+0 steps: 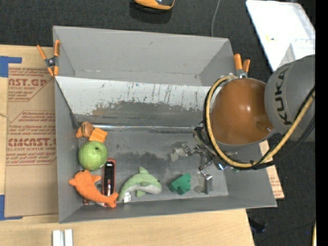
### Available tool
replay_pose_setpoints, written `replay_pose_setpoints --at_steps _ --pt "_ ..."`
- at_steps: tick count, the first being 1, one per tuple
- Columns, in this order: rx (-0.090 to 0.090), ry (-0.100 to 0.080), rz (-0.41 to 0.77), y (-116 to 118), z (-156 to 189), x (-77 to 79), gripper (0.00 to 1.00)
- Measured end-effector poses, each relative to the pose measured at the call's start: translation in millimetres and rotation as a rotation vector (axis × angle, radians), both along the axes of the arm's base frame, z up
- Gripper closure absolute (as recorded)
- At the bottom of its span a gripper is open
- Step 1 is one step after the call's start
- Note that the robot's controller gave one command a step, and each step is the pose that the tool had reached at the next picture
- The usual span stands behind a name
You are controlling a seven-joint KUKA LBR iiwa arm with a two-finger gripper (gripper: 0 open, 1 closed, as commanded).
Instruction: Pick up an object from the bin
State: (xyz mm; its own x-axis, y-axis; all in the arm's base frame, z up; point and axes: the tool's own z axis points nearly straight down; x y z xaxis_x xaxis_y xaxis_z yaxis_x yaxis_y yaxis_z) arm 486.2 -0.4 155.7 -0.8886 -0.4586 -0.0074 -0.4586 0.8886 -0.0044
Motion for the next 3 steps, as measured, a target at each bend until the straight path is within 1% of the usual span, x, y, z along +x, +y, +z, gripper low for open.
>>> replay_pose_setpoints --at_steps 1,2,3 --pt "-0.001 0.003 0.085 -9 -2 -2.2 0.0" --pt "-0.001 -0.009 0.3 -33 -88 -1.0 0.0" --pt "-0.009 -0.019 0.607 -19 -85 -1.8 1.0"
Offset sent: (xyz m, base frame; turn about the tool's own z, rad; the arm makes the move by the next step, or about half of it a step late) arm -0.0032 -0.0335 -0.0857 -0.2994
